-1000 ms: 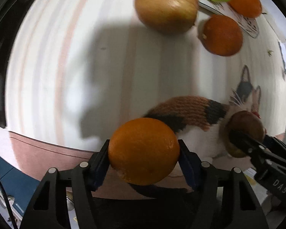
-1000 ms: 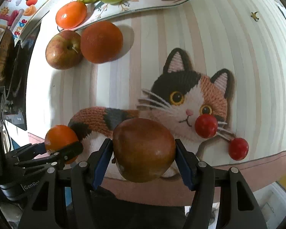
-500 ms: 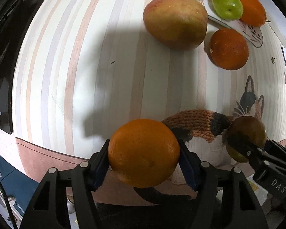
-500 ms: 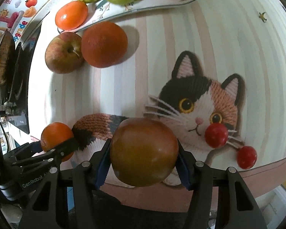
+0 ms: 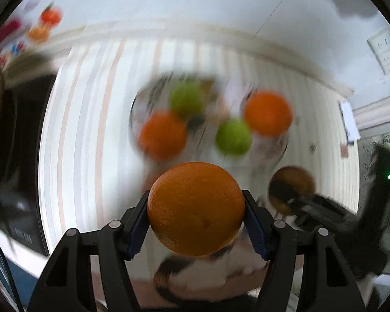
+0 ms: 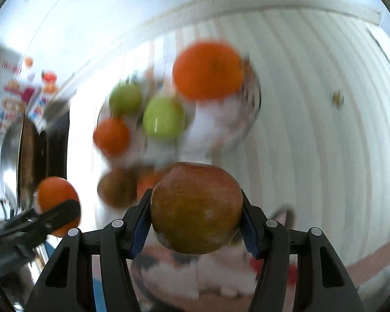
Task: Organize fruits
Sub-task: 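Set both fruits onto the floral plate and open both tools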
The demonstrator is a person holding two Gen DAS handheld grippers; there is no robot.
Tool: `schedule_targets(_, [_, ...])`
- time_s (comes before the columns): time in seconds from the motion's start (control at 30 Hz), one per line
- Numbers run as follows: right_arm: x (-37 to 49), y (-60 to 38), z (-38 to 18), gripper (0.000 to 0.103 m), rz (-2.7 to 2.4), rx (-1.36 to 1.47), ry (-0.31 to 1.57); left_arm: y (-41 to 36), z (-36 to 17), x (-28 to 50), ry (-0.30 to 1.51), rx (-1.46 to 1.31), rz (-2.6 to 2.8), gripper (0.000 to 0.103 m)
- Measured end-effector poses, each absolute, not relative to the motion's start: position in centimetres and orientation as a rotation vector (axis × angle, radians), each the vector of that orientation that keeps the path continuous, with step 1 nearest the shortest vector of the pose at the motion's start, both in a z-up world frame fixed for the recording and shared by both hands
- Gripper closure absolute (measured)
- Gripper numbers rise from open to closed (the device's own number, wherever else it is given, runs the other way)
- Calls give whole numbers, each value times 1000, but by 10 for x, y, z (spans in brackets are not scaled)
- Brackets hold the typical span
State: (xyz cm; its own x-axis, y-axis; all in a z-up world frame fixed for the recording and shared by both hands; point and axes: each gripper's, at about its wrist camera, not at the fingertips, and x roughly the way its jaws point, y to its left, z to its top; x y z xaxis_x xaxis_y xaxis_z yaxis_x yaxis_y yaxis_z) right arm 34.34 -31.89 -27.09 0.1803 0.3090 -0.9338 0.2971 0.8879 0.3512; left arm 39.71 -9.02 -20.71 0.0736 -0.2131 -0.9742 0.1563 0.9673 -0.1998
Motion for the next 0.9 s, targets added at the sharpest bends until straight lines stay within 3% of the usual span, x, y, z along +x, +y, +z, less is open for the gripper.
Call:
schedule_targets(0.27, [392,-349,-294,41,-85,550,1379,-140,-244,494,1543,31,-332,40])
schedule_targets(0.47, [390,-349,-307,41,-104,604,1364,-159,-290,518,1652,72,-324,40])
schedule_targets(0.7, [385,-333,-317,40,-108,634,1338,-171,-301,527,1674,82,-341,38])
schedule_targets(0.8, [387,-340,-318,36,-93,679,1329,-167,-301,529,1658,98,-331,21])
schedule_targets(0.83, [389,-340,-319,29,-93,679,1332,-165,-300,529,1655,96,-329,15])
schedule_targets(0.87, [391,-340,-318,18,-92,674,1338,-166,-300,530,1647,91,-328,15])
schedule_targets(0.9, [392,-339,-319,13,-95,666,1342,-165,-299,530,1641,95,-327,15])
